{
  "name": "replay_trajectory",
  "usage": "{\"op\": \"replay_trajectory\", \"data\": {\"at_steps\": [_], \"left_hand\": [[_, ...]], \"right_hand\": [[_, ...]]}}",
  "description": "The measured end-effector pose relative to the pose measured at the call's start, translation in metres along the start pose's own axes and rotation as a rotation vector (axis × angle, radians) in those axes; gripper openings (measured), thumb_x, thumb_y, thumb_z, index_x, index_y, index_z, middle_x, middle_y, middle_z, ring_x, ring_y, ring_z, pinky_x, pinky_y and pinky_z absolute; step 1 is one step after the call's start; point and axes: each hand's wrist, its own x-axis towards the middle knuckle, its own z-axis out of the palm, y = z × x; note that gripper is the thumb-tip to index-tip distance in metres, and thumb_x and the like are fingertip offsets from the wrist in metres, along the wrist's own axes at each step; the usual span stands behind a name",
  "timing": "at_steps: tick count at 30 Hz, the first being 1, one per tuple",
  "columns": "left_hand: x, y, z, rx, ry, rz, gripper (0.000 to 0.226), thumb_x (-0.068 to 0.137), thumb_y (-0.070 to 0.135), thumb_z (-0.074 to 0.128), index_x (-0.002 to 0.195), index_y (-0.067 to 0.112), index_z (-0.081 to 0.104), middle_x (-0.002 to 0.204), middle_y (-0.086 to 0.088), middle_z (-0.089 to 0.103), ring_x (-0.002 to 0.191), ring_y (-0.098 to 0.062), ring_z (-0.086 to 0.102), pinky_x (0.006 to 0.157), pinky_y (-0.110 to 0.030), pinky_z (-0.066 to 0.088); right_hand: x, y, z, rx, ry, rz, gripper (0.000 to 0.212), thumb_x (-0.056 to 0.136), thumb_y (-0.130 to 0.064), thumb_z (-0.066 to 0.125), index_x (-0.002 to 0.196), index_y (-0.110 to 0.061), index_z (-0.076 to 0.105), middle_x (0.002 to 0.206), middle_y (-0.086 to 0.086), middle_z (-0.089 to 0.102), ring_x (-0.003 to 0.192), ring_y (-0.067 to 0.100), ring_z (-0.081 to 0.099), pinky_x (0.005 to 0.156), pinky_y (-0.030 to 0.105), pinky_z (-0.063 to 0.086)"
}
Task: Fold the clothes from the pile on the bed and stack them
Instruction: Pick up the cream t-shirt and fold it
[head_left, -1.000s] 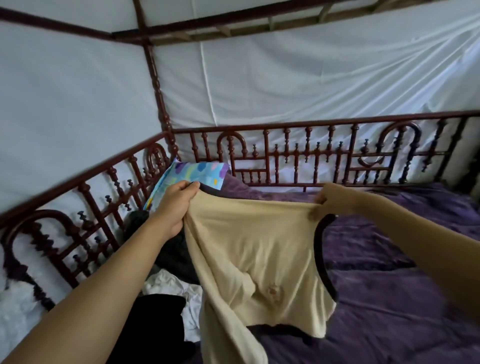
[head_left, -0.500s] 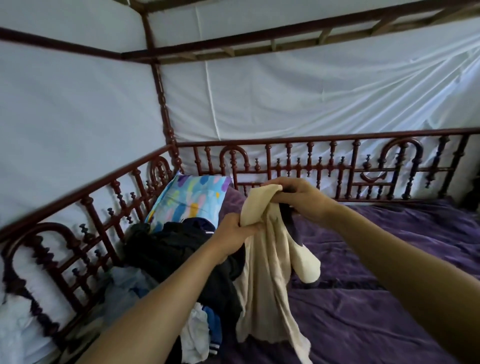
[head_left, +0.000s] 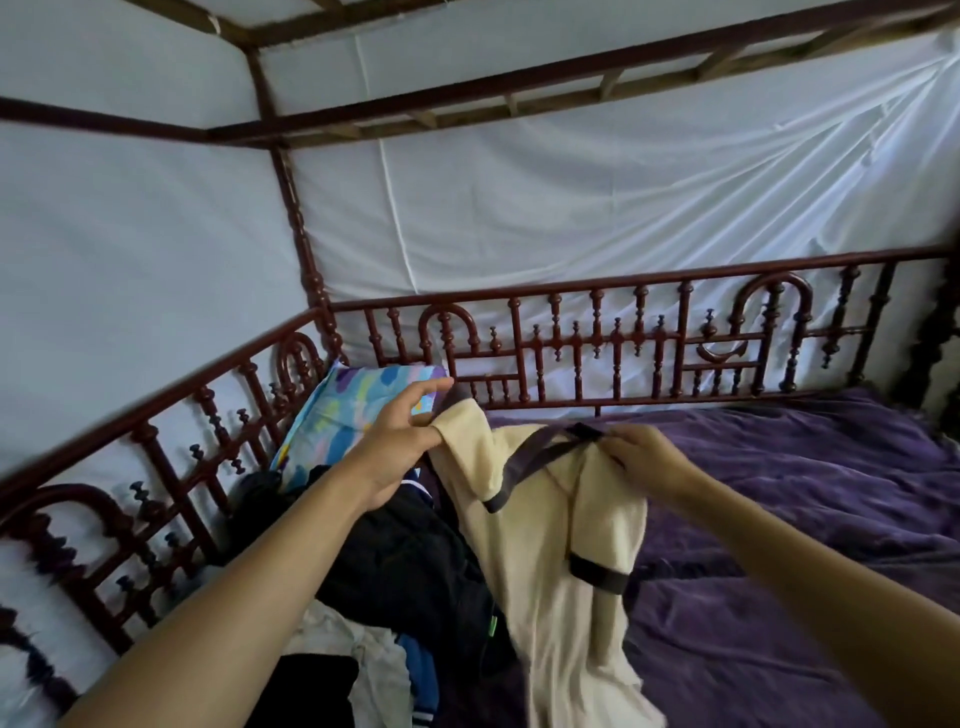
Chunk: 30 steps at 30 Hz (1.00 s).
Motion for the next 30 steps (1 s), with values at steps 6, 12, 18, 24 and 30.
{"op": "replay_trajectory", "data": {"at_steps": [6, 12, 18, 24, 30], "left_hand": [[0.007, 0.003, -0.004, -0.379, 0.240, -0.124, 0.020, 0.081, 0.006, 0.068, 0.102, 0.006, 0.069, 0.099, -0.015, 0.071, 0.092, -0.029, 0.067, 0.079, -0.035, 0.052], [0.026, 0.016, -0.013, -0.019, 0.198, 0.002, 0.019, 0.077, 0.003, 0.074, 0.089, 0.017, 0.070, 0.092, -0.006, 0.070, 0.083, -0.016, 0.066, 0.078, -0.028, 0.052], [0.058, 0.013, -0.041, 0.263, 0.290, 0.147, 0.016, 0.082, 0.002, 0.070, 0.096, 0.010, 0.069, 0.087, -0.001, 0.068, 0.080, -0.009, 0.062, 0.068, -0.016, 0.046], [0.114, 0.013, -0.056, 0.569, 0.218, 0.343, 0.027, 0.084, -0.008, 0.062, 0.107, 0.004, 0.068, 0.096, -0.012, 0.066, 0.088, -0.019, 0.059, 0.065, -0.008, 0.043], [0.165, -0.020, -0.019, 0.852, 0.122, 0.486, 0.022, 0.089, 0.002, 0.060, 0.107, -0.003, 0.070, 0.106, -0.026, 0.064, 0.100, -0.039, 0.060, 0.086, -0.037, 0.044]], "right_hand": [[-0.010, -0.032, -0.030, -0.358, 0.207, -0.270, 0.027, 0.099, -0.030, 0.049, 0.072, -0.029, 0.049, 0.065, -0.007, 0.055, 0.059, 0.009, 0.052, 0.050, 0.026, 0.033], [-0.024, -0.037, -0.037, -0.475, 0.266, -0.297, 0.029, 0.097, -0.035, 0.050, 0.069, -0.035, 0.045, 0.064, -0.009, 0.054, 0.058, 0.006, 0.051, 0.050, 0.025, 0.031], [-0.055, -0.047, -0.021, -0.388, -0.044, -0.271, 0.022, 0.088, -0.039, 0.064, 0.071, -0.029, 0.055, 0.065, -0.010, 0.056, 0.057, 0.003, 0.050, 0.051, 0.017, 0.036], [-0.056, -0.073, 0.004, -0.176, -0.165, -0.204, 0.012, 0.084, -0.034, 0.071, 0.079, -0.032, 0.060, 0.076, -0.019, 0.064, 0.066, -0.001, 0.059, 0.057, 0.015, 0.047], [-0.059, -0.037, 0.007, 0.089, -0.119, -0.004, 0.015, 0.086, -0.029, 0.071, 0.086, -0.016, 0.063, 0.077, -0.003, 0.067, 0.069, 0.008, 0.062, 0.060, 0.023, 0.048]]}}
